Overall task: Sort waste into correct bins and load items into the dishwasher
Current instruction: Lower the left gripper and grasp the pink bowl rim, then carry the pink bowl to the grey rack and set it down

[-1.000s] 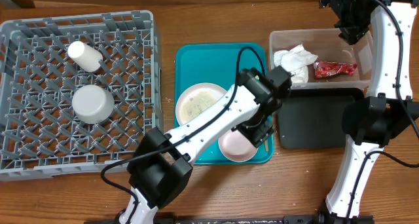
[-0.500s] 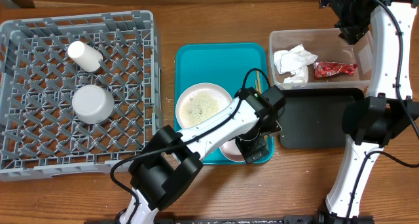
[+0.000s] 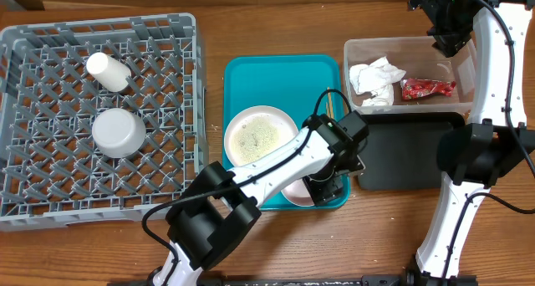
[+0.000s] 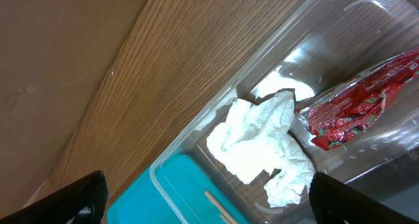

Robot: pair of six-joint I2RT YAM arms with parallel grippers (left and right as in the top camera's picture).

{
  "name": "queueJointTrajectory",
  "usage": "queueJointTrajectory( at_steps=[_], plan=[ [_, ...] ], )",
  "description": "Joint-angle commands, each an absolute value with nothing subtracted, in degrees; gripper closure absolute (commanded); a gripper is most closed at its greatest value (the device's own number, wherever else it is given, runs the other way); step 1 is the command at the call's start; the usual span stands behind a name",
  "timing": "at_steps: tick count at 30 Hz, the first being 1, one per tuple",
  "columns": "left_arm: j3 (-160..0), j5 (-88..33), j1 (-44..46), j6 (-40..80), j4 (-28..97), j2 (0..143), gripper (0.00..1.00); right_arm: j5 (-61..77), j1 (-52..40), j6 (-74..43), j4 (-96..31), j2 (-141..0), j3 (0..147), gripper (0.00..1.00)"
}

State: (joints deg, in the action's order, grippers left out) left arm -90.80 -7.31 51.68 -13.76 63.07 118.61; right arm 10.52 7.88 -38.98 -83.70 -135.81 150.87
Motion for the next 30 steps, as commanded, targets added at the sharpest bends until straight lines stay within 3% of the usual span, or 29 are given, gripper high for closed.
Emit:
queueJointTrajectory(
  at_steps=[1, 6, 8, 11, 24, 30],
  plan=[
    [-90.1, -6.9, 52.2, -14.8, 62.9, 117.8, 0.27, 10.6, 8.1, -39.0, -83.7, -134.1, 152.7, 0.00],
    [-90.1, -6.8, 52.2, -15.4, 63.0, 117.8, 0.32, 10.6, 8.1, -39.0, -83.7, -134.1, 152.7, 0.00],
    [-90.1, -3.9, 52.2, -15.4, 62.2, 117.8, 0.45, 10.6, 8.1, -39.0, -83.7, -134.1, 152.7, 0.00],
    [-90.1, 0.7, 52.1, -15.0, 59.2, 117.8, 0.56, 10.6, 8.1, -39.0, -83.7, -134.1, 152.7, 0.00],
    [-90.1, 1.9, 51.9, -15.0, 52.6, 117.8, 0.69, 10.6, 8.1, -39.0, -83.7, -134.1, 152.7, 0.00],
    [-90.2, 1.9, 51.9, -14.7, 52.5, 117.8, 0.88, 10.6, 8.1, -39.0, -83.6, -134.1, 152.7, 0.00]
  ],
)
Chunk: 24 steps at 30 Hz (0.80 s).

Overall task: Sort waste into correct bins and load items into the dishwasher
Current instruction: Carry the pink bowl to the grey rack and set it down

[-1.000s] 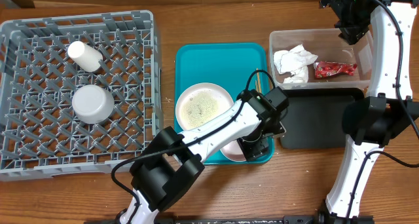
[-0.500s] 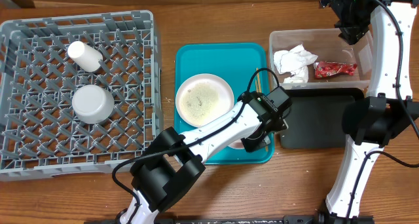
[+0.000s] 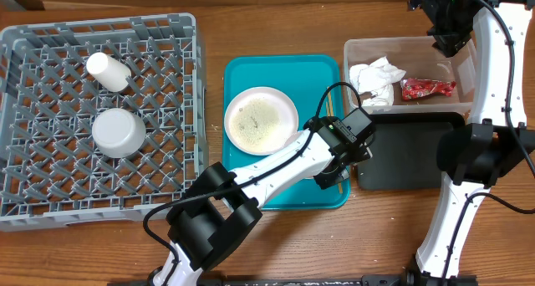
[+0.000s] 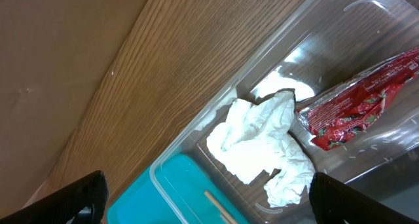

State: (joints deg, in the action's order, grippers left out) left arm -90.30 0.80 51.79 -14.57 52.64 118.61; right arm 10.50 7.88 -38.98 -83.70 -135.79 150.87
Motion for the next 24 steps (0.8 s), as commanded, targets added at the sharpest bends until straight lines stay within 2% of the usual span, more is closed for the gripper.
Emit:
queueJointTrajectory(
  at_steps=[1, 5, 14, 19, 24],
  plan=[
    [-90.4, 1.9, 51.9, -14.5, 52.4, 117.8, 0.91, 10.6, 8.1, -39.1, -83.7, -134.1, 152.7, 0.00],
    [-92.1, 1.9, 51.9, -13.6, 52.5, 117.7, 0.96, 10.6, 8.1, -39.0, -83.7, -134.1, 152.7, 0.00],
    [-103.2, 2.0, 51.7, -12.3, 55.5, 117.6, 0.96, 10.6, 8.1, -39.0, -83.7, -134.1, 152.7, 0.00],
    [-113.8, 8.3, 48.8, -4.2, 59.6, 117.4, 0.96, 10.6, 8.1, -39.0, -83.7, -134.1, 152.7, 0.00],
    [-123.3, 6.9, 42.5, 3.7, 64.0, 117.2, 0.96, 10.6, 8.1, -39.0, -83.7, -134.1, 152.7, 0.00]
  ],
)
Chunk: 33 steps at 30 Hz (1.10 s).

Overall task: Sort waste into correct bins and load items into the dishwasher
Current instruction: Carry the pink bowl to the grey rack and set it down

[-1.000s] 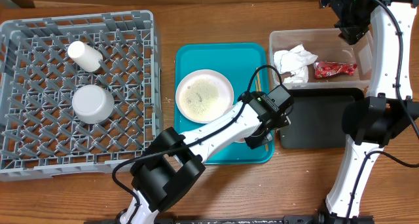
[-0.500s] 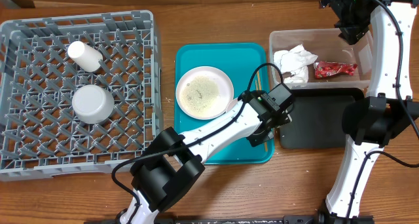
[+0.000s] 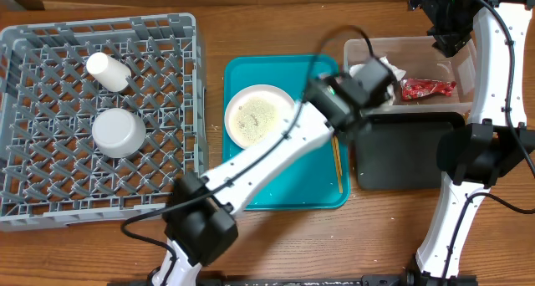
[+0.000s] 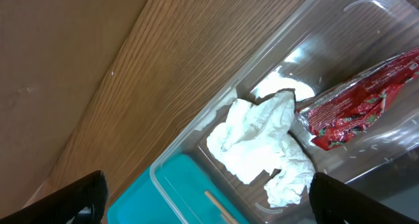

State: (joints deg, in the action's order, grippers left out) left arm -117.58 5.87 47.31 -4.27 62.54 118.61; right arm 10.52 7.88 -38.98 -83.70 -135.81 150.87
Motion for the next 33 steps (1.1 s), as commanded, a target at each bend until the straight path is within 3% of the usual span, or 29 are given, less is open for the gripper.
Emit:
queueJointTrajectory(
  at_steps=[1, 15, 27, 33],
  plan=[
    [-124.8, 5.6, 40.8, 4.9, 64.6, 117.2, 0.96, 10.6, 8.1, -39.1, -83.7, -134.1, 152.7, 0.00],
    [-130.2, -37.2, 5.6, 7.7, 58.5, 117.3, 0.96, 10.6, 8.1, -39.0, -83.7, -134.1, 152.7, 0.00],
    [-124.4, -46.6, -11.9, 16.9, 60.8, 117.9, 0.96, 10.6, 8.1, -39.1, -83.7, -134.1, 152.7, 0.00],
    [-115.2, -60.4, -17.4, 16.3, 52.9, 117.9, 0.96, 10.6, 8.1, -39.0, -83.7, -134.1, 152.7, 0.00]
  ],
)
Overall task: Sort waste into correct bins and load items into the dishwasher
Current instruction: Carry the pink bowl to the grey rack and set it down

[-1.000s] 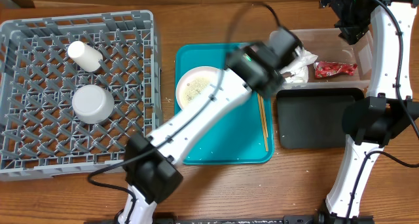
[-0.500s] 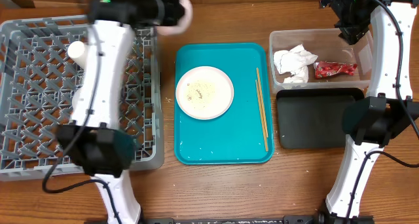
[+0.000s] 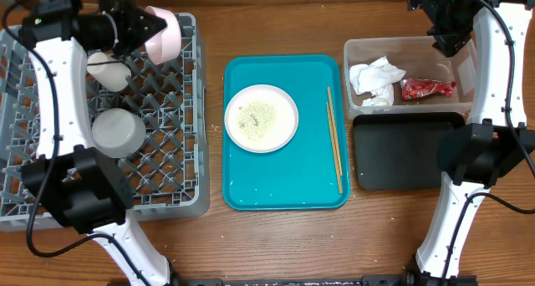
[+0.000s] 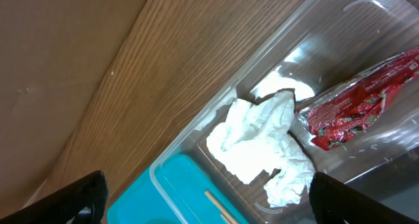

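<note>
My left gripper (image 3: 144, 24) is over the far edge of the grey dish rack (image 3: 180, 165), shut on a pink bowl (image 3: 165, 31) held on its side. In the rack lie a white cup (image 3: 107, 72) and a white bowl (image 3: 116, 133). A white plate with crumbs (image 3: 261, 119) and a pair of chopsticks (image 3: 334, 140) rest on the teal tray (image 3: 284, 186). My right gripper (image 4: 209, 199) hangs open above the clear bin (image 3: 355, 48), which holds crumpled tissue (image 4: 262, 142) and a red wrapper (image 4: 357, 96).
A black bin (image 3: 410, 156) sits in front of the clear bin, right of the tray. The right arm's base (image 3: 468, 160) stands at the black bin's right edge. Wooden table (image 3: 284, 244) shows along the front.
My left arm was over the tray's far right corner by the clear bin; now it is at the rack's far edge with the pink bowl in its gripper. The right arm has not moved.
My left gripper was down at the pink bowl on the tray's near right corner. Then it was slightly further right, still low there. Then it was up near the clear bin, the chopsticks uncovered. Now it holds the bowl over the rack.
</note>
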Robot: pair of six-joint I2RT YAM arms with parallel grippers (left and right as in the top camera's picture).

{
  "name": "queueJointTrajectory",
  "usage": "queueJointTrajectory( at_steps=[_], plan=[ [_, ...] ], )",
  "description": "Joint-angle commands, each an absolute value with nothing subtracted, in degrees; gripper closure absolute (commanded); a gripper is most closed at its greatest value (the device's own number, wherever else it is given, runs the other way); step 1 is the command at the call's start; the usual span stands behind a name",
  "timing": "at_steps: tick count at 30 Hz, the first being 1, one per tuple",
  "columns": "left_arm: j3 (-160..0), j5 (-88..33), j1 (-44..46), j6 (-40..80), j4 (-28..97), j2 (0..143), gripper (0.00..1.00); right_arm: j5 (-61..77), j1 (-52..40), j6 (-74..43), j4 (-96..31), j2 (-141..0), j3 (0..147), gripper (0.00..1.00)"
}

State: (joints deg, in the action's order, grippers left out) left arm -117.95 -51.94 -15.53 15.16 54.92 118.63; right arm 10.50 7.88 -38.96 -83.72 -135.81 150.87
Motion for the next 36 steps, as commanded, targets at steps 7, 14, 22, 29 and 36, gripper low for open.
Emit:
queueJointTrajectory(
  at_steps=[7, 14, 22, 29, 36],
  plan=[
    [-111.1, -67.2, -18.6, 16.3, 46.5, 117.9, 0.96, 10.6, 8.1, -39.1, -83.7, -134.1, 152.7, 0.00],
    [-107.6, -66.5, -20.5, 18.9, 40.2, 119.4, 0.96, 10.6, 8.1, -39.1, -83.7, -134.1, 152.7, 0.00],
    [-107.6, -71.0, -20.9, 18.9, 41.8, 122.3, 0.96, 10.6, 8.1, -39.0, -83.7, -134.1, 152.7, 0.00],
    [-107.5, -65.8, -21.1, 18.9, 47.0, 122.3, 0.96, 10.6, 8.1, -39.0, -83.7, -134.1, 152.7, 0.00],
    [-107.5, -57.9, -21.5, 18.9, 52.8, 122.3, 0.96, 10.6, 8.1, -39.1, -83.7, -134.1, 152.7, 0.00]
  ],
)
